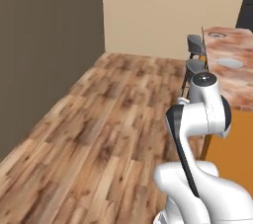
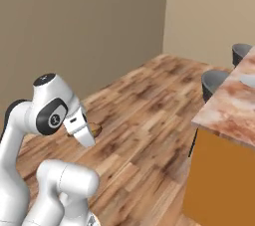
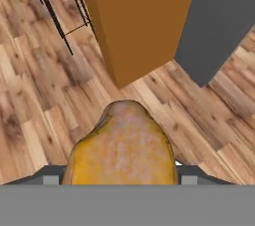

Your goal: Take the chicken drumsticks from the pan and place one on each plate on the dining counter.

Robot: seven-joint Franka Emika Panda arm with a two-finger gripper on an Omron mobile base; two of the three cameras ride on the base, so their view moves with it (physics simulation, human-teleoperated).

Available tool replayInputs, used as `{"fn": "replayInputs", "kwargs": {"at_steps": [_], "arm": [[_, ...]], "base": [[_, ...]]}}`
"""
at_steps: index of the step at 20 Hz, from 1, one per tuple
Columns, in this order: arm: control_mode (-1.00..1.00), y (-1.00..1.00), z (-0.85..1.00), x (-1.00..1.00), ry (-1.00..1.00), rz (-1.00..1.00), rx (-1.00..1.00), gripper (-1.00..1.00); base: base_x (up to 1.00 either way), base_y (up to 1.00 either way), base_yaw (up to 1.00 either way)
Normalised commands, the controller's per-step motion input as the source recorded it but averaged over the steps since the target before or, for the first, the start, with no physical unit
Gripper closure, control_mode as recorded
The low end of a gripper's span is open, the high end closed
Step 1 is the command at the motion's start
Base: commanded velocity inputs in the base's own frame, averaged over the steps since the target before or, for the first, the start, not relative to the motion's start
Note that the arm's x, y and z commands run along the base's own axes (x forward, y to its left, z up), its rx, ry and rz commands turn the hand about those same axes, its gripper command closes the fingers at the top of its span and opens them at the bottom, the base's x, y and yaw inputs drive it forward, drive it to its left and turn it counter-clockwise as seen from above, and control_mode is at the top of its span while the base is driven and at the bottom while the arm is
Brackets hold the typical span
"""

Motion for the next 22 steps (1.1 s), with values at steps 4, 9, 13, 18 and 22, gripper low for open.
{"fn": "replayInputs", "kwargs": {"at_steps": [4, 9, 13, 18, 22], "arm": [[1.0, 0.0, 0.0, 0.0, 0.0, 0.0, 0.0, 1.0], [1.0, 0.0, 0.0, 0.0, 0.0, 0.0, 0.0, 1.0], [1.0, 0.0, 0.0, 0.0, 0.0, 0.0, 0.0, 1.0], [1.0, 0.0, 0.0, 0.0, 0.0, 0.0, 0.0, 1.0], [1.0, 0.0, 0.0, 0.0, 0.0, 0.0, 0.0, 1.0]], "base": [[1.0, 0.81, -0.48], [1.0, 0.71, -0.39], [1.0, 0.64, -0.34], [1.0, 0.63, -0.32], [1.0, 0.61, -0.36]]}}
